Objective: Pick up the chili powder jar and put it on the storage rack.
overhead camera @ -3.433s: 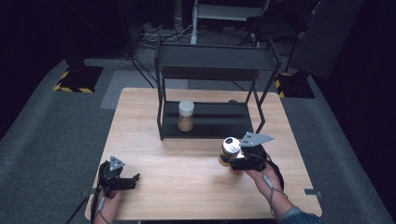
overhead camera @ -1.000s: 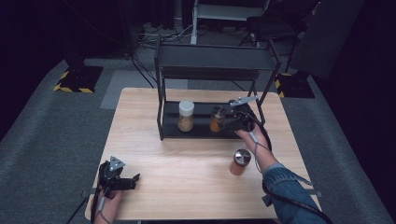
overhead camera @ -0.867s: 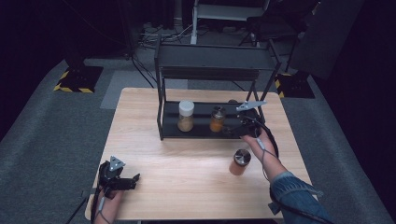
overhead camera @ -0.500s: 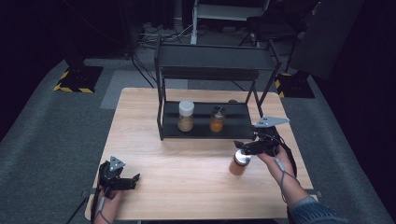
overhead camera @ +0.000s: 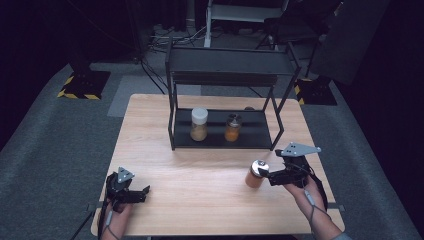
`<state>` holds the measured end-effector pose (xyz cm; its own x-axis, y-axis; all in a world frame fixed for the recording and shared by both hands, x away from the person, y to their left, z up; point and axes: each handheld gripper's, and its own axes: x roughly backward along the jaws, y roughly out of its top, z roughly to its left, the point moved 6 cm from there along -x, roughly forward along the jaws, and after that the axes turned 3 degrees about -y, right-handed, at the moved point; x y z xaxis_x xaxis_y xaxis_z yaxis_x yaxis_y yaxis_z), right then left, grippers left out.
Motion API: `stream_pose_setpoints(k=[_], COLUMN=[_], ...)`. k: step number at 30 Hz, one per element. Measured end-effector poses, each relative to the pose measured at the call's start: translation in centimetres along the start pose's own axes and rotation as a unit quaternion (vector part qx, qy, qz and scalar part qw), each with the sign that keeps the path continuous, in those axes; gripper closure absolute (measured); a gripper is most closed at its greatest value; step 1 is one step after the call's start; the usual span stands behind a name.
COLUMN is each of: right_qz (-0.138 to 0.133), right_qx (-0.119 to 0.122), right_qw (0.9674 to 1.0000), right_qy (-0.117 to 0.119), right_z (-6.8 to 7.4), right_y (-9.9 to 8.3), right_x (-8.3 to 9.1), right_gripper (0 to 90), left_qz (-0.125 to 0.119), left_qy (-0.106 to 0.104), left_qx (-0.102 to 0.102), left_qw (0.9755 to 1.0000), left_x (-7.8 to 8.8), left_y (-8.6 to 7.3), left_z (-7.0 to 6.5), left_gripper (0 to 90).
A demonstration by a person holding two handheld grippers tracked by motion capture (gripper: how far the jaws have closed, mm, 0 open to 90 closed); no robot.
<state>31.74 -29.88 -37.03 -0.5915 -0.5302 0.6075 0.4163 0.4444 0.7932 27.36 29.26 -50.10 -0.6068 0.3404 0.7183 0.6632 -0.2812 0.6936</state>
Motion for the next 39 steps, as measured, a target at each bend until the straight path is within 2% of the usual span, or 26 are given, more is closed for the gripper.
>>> stream_pose_setpoints(k=[11,23,29,34,36,39], right_qz=[0.012,0.039,0.055,0.063,0.066,0.070], right_qx=[-0.010,-0.018,-0.011,-0.009,0.000,0.000], right_qw=[0.9999,0.9990,0.9984,0.9980,0.9978,0.9975], right_qy=[0.001,0.003,-0.003,-0.001,-0.008,-0.010], right_z=[0.5,0.5,0.6,0.5,0.8,0.8], right_y=[-2.4,-4.5,-4.9,-5.0,-4.8,-4.5], right_x=[-2.6,-5.9,-7.3,-8.0,-7.9,-7.8], right_gripper=[4.6,5.1,14.2,29.5,29.8,29.9], left_qz=[0.000,0.000,0.000,0.000,0.000,0.000], left_qy=[-0.001,-0.001,-0.001,-0.001,-0.001,-0.001], left_qx=[0.000,-0.002,-0.001,-0.001,-0.002,-0.001], left_qw=[1.0000,1.0000,1.0000,1.0000,1.0000,1.0000], left_x=[0.0,0.1,0.1,0.1,0.1,0.1], left_y=[0.0,-0.1,-0.1,-0.1,-0.1,-0.1], left_z=[0.0,-0.1,-0.1,-0.1,-0.1,-0.1], left_gripper=[1.9,1.9,1.9,1.9,1.9,1.9])
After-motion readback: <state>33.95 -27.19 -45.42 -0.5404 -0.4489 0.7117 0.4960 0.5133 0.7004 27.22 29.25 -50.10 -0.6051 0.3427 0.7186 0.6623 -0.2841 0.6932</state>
